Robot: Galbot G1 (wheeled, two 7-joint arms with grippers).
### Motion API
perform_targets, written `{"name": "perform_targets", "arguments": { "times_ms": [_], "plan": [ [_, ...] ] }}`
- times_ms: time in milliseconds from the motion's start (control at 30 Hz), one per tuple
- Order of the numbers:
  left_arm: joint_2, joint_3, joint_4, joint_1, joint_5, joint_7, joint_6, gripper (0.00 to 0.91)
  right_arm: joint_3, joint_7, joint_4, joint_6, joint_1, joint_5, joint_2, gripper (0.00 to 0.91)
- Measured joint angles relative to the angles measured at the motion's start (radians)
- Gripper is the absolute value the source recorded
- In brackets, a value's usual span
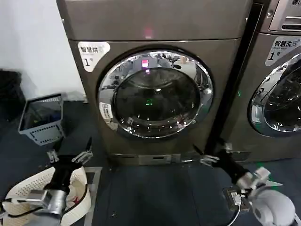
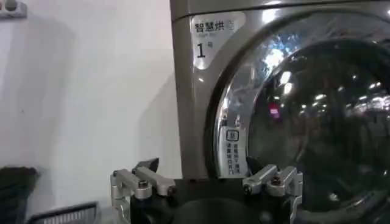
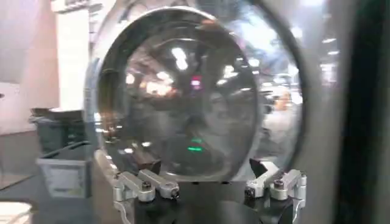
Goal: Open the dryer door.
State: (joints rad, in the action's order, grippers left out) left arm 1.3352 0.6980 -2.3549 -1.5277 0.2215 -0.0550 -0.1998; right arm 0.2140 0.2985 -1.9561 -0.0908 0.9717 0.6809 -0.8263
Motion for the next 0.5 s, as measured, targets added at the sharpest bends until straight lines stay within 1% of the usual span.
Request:
{"name": "perform_targets", "arguments": {
  "times_ms": [167,267,500],
  "plan": [
    [-0.001,0.006,-0.012,-0.008,0.004,0.001,-0.002,0.907,-0.123,0.008,0.054,-0.002,-0.127,0.053,0.002,0.907],
    [0.000,0.007,-0.016,-0.011,0.005,0.001,-0.002,0.907,-0.196,0.016,0.090,-0.013,-0.209,0.098,-0.003,0.907],
    [0.006,0.007,-0.020,-0.014,0.006,0.002,-0.003,0.907,-0.362,0.031,0.188,-0.011,-0.410,0.193,-0.032,0.907]
  ]
}}
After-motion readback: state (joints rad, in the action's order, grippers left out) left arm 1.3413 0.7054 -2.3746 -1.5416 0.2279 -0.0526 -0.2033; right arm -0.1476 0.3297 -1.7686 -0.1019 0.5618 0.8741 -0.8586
